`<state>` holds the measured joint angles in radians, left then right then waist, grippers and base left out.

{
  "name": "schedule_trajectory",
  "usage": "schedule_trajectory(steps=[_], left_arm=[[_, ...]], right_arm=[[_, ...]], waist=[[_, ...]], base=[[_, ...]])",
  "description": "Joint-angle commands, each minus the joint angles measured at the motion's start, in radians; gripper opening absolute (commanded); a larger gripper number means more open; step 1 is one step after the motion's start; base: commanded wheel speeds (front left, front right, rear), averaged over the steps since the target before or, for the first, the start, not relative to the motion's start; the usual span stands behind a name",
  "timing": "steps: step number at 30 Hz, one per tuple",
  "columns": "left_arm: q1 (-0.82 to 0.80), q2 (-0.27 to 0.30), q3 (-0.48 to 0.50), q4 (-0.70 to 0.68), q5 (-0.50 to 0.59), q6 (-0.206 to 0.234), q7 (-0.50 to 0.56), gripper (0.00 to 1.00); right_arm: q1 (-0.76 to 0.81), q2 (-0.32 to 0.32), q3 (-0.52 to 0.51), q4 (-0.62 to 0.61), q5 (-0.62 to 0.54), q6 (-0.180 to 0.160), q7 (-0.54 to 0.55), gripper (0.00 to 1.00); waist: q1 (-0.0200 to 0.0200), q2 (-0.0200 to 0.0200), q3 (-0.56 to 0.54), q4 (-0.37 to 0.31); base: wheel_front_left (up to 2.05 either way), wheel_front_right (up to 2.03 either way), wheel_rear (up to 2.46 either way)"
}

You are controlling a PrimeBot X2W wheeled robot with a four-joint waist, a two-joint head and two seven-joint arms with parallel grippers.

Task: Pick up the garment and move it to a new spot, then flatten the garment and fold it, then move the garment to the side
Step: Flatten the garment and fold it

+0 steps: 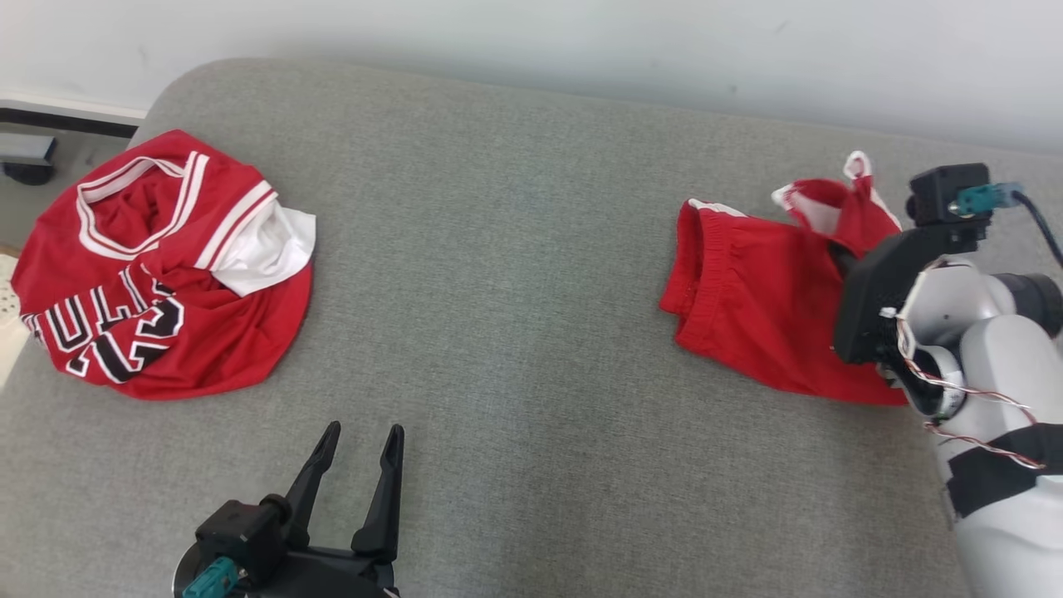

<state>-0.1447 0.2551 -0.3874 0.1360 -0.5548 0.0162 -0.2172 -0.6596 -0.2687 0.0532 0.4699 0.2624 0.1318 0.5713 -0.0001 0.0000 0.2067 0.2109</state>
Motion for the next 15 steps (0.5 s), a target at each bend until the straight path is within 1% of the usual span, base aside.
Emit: schedule_trajectory(steps=[1,5,7,11,13,15], left_arm=[[0.002,-0.005,-0.001,0.003,-0.006,-0.006,-0.003,1.00],[0.001,-0.013,-0.008,0.013,-0.011,-0.007,-0.010,1.00],[0.000,-0.016,-0.010,0.020,-0.012,-0.011,-0.011,1.00],[0.003,-0.021,-0.013,0.029,-0.015,-0.013,-0.017,1.00],[0.006,-0.023,-0.013,0.033,-0.017,-0.015,-0.019,1.00],[0.009,-0.023,-0.012,0.038,-0.021,-0.016,-0.020,1.00]], right_arm=[[-0.019,0.021,0.006,0.006,0.000,-0.002,0.007,0.00],[-0.049,0.063,-0.004,0.040,-0.022,-0.002,-0.006,0.00],[-0.069,0.084,-0.037,0.054,-0.043,-0.002,-0.038,0.00],[-0.089,0.134,-0.136,0.080,-0.098,-0.002,-0.098,0.00],[-0.085,0.154,-0.142,0.097,-0.121,-0.002,-0.092,0.00],[-0.077,0.165,-0.128,0.121,-0.134,-0.002,-0.078,0.00]], waist=[[0.0001,0.0000,-0.001,0.015],[0.0001,0.0000,0.004,0.038],[0.0001,0.0000,0.004,0.051],[0.0001,0.0000,0.000,0.073],[0.0001,0.0000,-0.002,0.081],[0.0001,0.0000,-0.004,0.085]], base=[[0.00,0.00,0.00],[0.00,0.00,0.00],[0.00,0.00,0.00],[0.00,0.00,0.00],[0.00,0.00,0.00],[0.00,0.00,0.00]])
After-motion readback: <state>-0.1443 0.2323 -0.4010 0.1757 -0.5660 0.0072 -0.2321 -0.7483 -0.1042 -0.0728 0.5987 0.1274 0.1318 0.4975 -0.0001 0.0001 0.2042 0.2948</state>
